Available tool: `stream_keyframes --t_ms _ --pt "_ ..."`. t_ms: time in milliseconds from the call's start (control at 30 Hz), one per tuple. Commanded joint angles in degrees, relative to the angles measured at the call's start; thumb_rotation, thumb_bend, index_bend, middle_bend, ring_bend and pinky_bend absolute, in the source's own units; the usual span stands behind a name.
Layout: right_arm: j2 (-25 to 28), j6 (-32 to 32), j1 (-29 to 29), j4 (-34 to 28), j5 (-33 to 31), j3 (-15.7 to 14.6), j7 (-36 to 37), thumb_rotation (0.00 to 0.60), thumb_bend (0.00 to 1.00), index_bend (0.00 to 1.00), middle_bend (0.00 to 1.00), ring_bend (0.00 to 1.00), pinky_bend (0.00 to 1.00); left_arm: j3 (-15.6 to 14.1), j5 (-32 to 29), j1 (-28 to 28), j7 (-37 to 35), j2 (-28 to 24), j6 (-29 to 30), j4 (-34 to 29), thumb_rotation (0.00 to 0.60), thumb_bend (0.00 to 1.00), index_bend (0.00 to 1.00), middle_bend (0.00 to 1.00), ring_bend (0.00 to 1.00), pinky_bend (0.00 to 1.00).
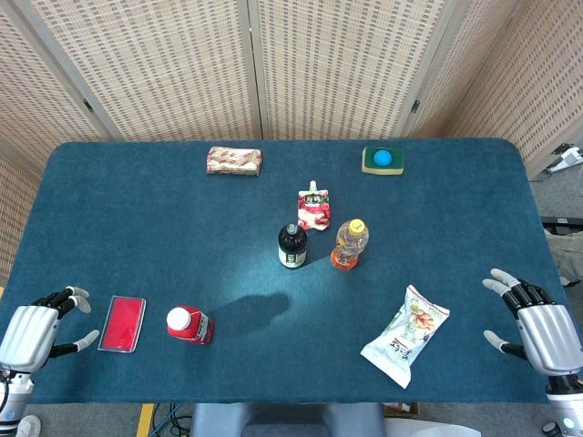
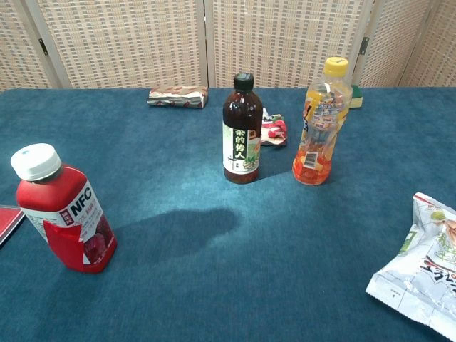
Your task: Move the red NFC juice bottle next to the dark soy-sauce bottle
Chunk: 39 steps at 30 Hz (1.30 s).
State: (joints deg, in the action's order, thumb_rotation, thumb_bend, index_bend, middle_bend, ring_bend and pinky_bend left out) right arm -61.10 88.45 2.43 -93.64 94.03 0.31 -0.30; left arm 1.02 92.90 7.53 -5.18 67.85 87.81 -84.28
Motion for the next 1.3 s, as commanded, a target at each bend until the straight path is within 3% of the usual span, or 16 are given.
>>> stream_keyframes --t_ms 33,333,467,767,1100,1300 --pt "0.01 0.27 -0.02 0.04 0.51 -0.21 0.31 0.6 0.05 0.26 0.21 0.22 0.32 0.03 1.06 -0.06 -1.27 0.55 1.29 1.18 0.6 0.1 0.52 0.39 0.44 0.57" --pt "-0.13 0.93 -0.22 -0.11 0.7 -0.08 0.12 0.6 0.05 0.26 0.21 0.22 0.32 -1.19 2.26 0.52 -8.04 -0.49 0.5 -0.74 0.6 0.1 0.44 0.39 0.44 0.57" --pt "0.02 0.85 -0.32 0.07 0.99 -0.41 0.21 0.6 0.05 0.26 0.21 0.22 0.32 -2.27 3.13 1.05 -10.17 -0.68 -0.8 -1.51 0.6 0.1 0.36 0.32 0.37 0.57" --pt "1.21 4.07 -1.42 -0.51 2.57 -0.39 1.46 0.6 0.05 0.26 0.21 0.22 0.32 -4.93 6.82 3.83 -17.55 -2.42 -4.47 -6.1 0.6 0.1 0.22 0.13 0.17 0.4" --pt "2.46 6.6 -2.64 -0.46 2.65 -0.13 4.05 0.6 0.05 0.26 0.21 0.22 0.32 -6.29 7.98 8.28 -20.93 -0.81 -11.18 -10.43 0.6 0.1 0.15 0.07 0.09 0.28" --pt "2.63 6.85 -2.81 -0.36 3.12 -0.25 4.47 0.6 0.05 0.26 0.21 0.22 0.32 -5.37 5.57 9.81 -22.22 1.52 -13.44 -10.21 0.6 0.1 0.1 0.02 0.04 0.25"
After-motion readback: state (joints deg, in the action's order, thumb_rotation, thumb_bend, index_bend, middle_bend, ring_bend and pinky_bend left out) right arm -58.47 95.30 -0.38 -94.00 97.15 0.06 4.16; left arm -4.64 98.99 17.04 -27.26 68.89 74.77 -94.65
